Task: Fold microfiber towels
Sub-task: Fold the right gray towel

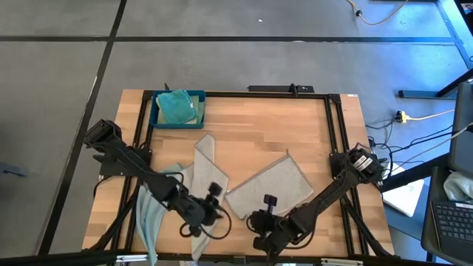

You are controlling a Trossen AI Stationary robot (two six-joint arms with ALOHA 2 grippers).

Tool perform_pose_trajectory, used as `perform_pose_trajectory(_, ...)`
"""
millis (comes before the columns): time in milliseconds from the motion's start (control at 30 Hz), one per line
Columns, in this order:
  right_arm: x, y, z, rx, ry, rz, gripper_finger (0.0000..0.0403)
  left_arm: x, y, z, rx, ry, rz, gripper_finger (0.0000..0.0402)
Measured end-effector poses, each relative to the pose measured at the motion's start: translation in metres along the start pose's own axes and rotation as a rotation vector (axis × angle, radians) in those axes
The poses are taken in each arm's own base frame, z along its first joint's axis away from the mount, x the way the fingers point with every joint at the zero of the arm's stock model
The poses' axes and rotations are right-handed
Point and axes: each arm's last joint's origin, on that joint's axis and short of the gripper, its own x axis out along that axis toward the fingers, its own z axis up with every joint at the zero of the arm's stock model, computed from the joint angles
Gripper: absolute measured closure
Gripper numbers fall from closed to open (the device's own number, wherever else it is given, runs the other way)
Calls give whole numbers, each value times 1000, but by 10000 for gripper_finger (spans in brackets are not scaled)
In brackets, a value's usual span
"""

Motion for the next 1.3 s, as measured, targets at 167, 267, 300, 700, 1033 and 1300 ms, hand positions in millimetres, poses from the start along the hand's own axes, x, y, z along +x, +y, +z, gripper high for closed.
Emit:
perform_pose_trajectory(167, 2, -5, 1, 29, -1, -44, 392, 20, -7, -2, 66, -25, -101, 307)
perform_pose_trajectory(267, 2, -6, 2, 35, -47, -86, 392, 37, -12, -8, 98, -15, -101, 299)
perform_pose_trajectory(300, 2, -7, 3, 36, -62, -98, 392, 43, -13, -9, 106, -15, -99, 294)
perform_pose_trajectory(700, -9, -4, 16, 4, -88, -131, 392, 79, 3, -24, 35, 0, -98, 222)
perform_pose_trajectory(1033, -17, 3, 7, -6, -99, -123, 392, 84, 21, -29, -86, 35, -46, 212)
perform_pose_trajectory(1300, -21, 5, 3, -26, -109, -140, 392, 87, 29, -25, -216, -30, -146, 212)
